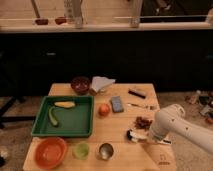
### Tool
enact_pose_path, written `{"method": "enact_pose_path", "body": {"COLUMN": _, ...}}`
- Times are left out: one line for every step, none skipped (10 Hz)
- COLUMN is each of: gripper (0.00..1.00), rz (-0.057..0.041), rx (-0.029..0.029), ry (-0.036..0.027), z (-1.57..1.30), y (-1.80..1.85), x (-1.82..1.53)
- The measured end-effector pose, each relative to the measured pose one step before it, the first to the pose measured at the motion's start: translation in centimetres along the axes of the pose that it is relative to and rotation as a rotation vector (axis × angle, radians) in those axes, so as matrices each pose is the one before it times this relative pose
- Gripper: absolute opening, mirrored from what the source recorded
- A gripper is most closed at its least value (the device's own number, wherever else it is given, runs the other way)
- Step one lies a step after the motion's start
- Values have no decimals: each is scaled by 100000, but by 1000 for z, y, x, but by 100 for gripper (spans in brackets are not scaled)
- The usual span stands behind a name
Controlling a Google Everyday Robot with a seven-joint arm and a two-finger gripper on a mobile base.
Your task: Place brush in red bowl
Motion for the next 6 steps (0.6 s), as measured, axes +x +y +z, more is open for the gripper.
{"method": "enact_pose_path", "body": {"gripper": 0, "rz": -329, "rx": -695, "ry": 432, "z": 173, "y": 395, "x": 146}}
{"method": "enact_pose_path", "body": {"gripper": 0, "rz": -127, "rx": 110, "ry": 1, "z": -45, "y": -40, "x": -65}}
{"method": "enact_pose_path", "body": {"gripper": 0, "rz": 348, "rx": -679, "ry": 241, "z": 45, "y": 294, "x": 267}}
{"method": "enact_pose_path", "body": {"gripper": 0, "rz": -610, "rx": 1375, "ry": 70, "z": -489, "y": 210, "x": 878}}
{"method": "enact_pose_path", "body": {"gripper": 0, "rz": -423, "rx": 753, "ry": 294, "z": -538, "y": 538, "x": 1105}}
{"method": "enact_pose_path", "body": {"gripper": 0, "rz": -526, "rx": 1464, "ry": -490, "z": -908, "y": 781, "x": 1297}}
